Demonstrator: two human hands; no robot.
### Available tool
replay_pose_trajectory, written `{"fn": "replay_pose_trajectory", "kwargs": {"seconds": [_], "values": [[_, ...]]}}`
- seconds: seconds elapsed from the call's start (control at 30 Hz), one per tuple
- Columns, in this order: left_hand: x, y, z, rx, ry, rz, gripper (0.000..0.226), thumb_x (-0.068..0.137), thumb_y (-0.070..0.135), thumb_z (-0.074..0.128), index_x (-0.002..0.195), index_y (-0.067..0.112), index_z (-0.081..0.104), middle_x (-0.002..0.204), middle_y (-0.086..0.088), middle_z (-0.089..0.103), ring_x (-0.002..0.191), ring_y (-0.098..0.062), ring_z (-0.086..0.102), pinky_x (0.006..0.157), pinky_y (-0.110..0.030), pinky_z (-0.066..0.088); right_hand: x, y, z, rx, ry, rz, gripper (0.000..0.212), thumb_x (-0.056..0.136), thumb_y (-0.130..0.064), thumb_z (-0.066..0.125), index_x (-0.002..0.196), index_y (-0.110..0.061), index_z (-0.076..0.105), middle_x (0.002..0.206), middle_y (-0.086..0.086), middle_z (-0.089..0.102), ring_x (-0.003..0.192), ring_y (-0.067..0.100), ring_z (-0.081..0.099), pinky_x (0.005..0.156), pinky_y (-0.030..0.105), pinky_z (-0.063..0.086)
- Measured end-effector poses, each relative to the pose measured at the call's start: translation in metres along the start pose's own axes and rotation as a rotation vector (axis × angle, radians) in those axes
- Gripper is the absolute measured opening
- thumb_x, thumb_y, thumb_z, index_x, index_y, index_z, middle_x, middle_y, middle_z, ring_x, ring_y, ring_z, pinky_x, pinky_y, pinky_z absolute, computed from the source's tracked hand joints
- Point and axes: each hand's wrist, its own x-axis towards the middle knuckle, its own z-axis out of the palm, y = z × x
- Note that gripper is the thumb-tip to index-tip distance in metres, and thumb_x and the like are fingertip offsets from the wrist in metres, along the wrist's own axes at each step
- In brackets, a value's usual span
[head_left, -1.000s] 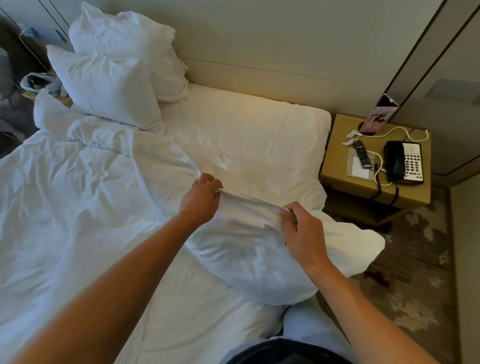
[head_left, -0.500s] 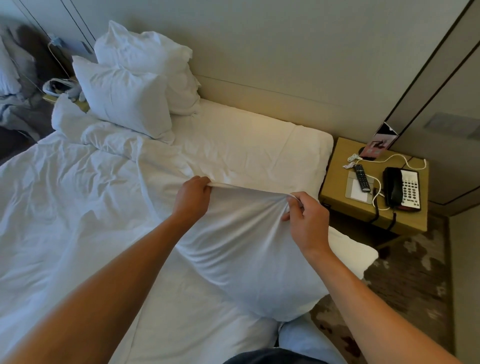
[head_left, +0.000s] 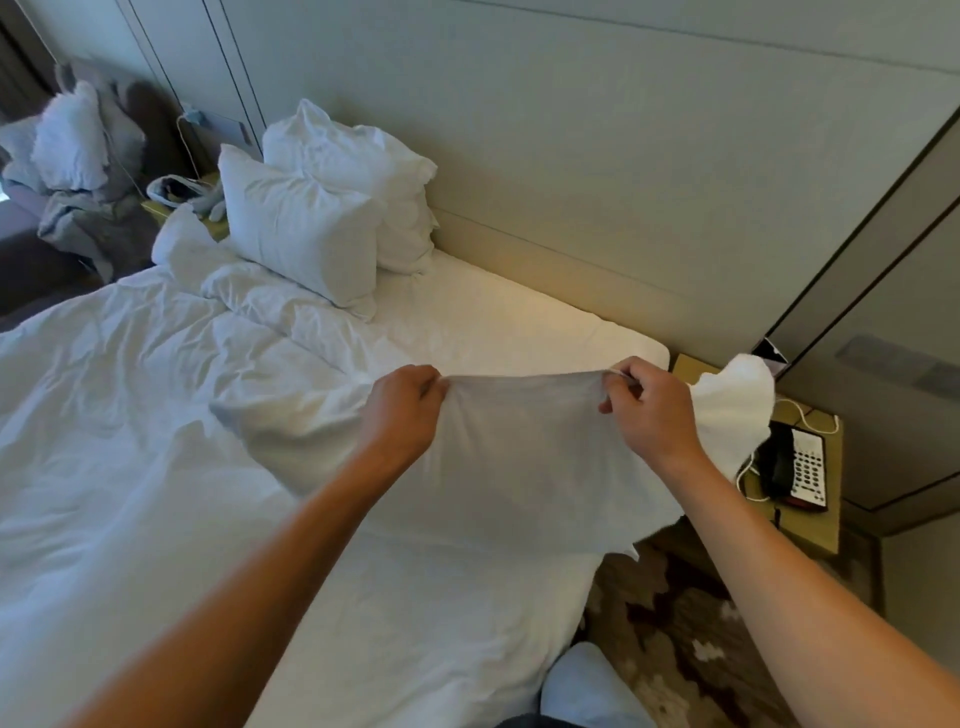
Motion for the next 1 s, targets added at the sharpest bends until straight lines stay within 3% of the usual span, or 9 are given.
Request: {"fn": "replay_pose_trajectory", "kwargs": {"seconds": [0.13, 0.2, 0.3, 0.4, 0.6, 0.7, 0.8, 0.9, 1.0], "values": [[-0.027, -0.004, 0.036, -0.022, -0.146, -0.057, 0.031, 0.104, 0.028, 0.052, 0.086, 0.010, 0.070, 0.083, -0.007, 0.068, 0.075, -0.024, 0.064, 0.066, -0.039, 0.053, -0.017, 0.039, 0.006, -0.114, -0.162, 0.102, 0.021, 0.104, -0.024, 0.058, 0.086, -0.018, 0.066, 0.082, -0.001, 0.072, 0.079, 0.018, 0.066, 0.075, 0.041, 0.056], [-0.034, -0.010, 0.047, -0.063, -0.158, -0.096, 0.030, 0.104, 0.029, 0.051, 0.088, 0.012, 0.071, 0.084, -0.006, 0.069, 0.077, -0.024, 0.066, 0.073, -0.044, 0.058, -0.025, 0.051, 0.012, -0.163, -0.203, 0.109, 0.018, 0.102, -0.029, 0.061, 0.086, -0.021, 0.064, 0.084, -0.004, 0.069, 0.081, 0.019, 0.065, 0.071, 0.038, 0.053], [-0.037, -0.018, 0.052, -0.083, -0.145, -0.083, 0.030, 0.104, 0.031, 0.051, 0.090, 0.015, 0.072, 0.084, -0.005, 0.069, 0.077, -0.022, 0.066, 0.071, -0.043, 0.058, -0.034, 0.059, 0.019, -0.253, -0.224, 0.068, 0.011, 0.094, -0.037, 0.070, 0.097, -0.027, 0.067, 0.096, -0.013, 0.065, 0.086, 0.011, 0.063, 0.077, 0.031, 0.051], [-0.039, -0.026, 0.055, -0.072, -0.197, -0.068, 0.030, 0.104, 0.032, 0.052, 0.087, 0.013, 0.068, 0.083, -0.007, 0.065, 0.074, -0.022, 0.064, 0.069, -0.042, 0.055, -0.040, 0.062, 0.025, -0.325, -0.182, 0.051, 0.010, 0.095, -0.030, 0.068, 0.088, -0.024, 0.063, 0.091, -0.009, 0.058, 0.082, 0.017, 0.060, 0.083, 0.042, 0.054], [-0.050, -0.039, 0.063, 0.103, -0.305, -0.054, 0.016, 0.095, 0.033, 0.055, 0.100, 0.019, 0.063, 0.098, 0.002, 0.058, 0.083, -0.022, 0.061, 0.070, -0.035, 0.052, -0.047, 0.069, 0.024, -0.311, -0.124, 0.067, 0.013, 0.102, -0.024, 0.061, 0.092, -0.018, 0.055, 0.091, 0.000, 0.061, 0.080, 0.023, 0.060, 0.073, 0.045, 0.055], [-0.054, -0.047, 0.062, 0.241, -0.324, -0.061, 0.030, 0.088, 0.043, 0.057, 0.110, 0.022, 0.060, 0.101, 0.002, 0.057, 0.086, -0.023, 0.062, 0.066, -0.033, 0.048, -0.049, 0.070, 0.020, -0.258, -0.157, 0.109, 0.022, 0.107, -0.033, 0.053, 0.088, -0.024, 0.047, 0.081, 0.002, 0.066, 0.071, 0.020, 0.067, 0.065, 0.044, 0.056], [-0.056, -0.056, 0.062, 0.251, -0.326, -0.092, 0.033, 0.093, 0.039, 0.057, 0.118, 0.018, 0.059, 0.108, -0.002, 0.058, 0.092, -0.027, 0.064, 0.074, -0.037, 0.053, -0.049, 0.071, 0.016, -0.258, -0.194, 0.092, 0.025, 0.108, -0.041, 0.048, 0.085, -0.035, 0.040, 0.073, -0.003, 0.066, 0.057, 0.014, 0.069, 0.058, 0.039, 0.057], [-0.057, -0.062, 0.061, 0.233, -0.303, -0.142, 0.024, 0.100, 0.029, 0.049, 0.097, 0.011, 0.064, 0.100, -0.006, 0.058, 0.087, -0.028, 0.063, 0.078, -0.040, 0.055, -0.047, 0.076, 0.009, -0.294, -0.232, 0.069, 0.027, 0.107, -0.047, 0.049, 0.084, -0.034, 0.041, 0.070, -0.005, 0.066, 0.054, 0.012, 0.067, 0.058, 0.039, 0.057], [-0.062, -0.069, 0.064, 0.186, -0.270, -0.134, 0.035, 0.104, 0.028, 0.045, 0.080, 0.010, 0.063, 0.086, -0.004, 0.055, 0.078, -0.026, 0.060, 0.071, -0.037, 0.051, -0.043, 0.085, -0.001, -0.299, -0.288, 0.074, 0.032, 0.103, -0.045, 0.058, 0.081, -0.027, 0.044, 0.067, -0.004, 0.068, 0.060, 0.012, 0.067, 0.063, 0.038, 0.055]]}}
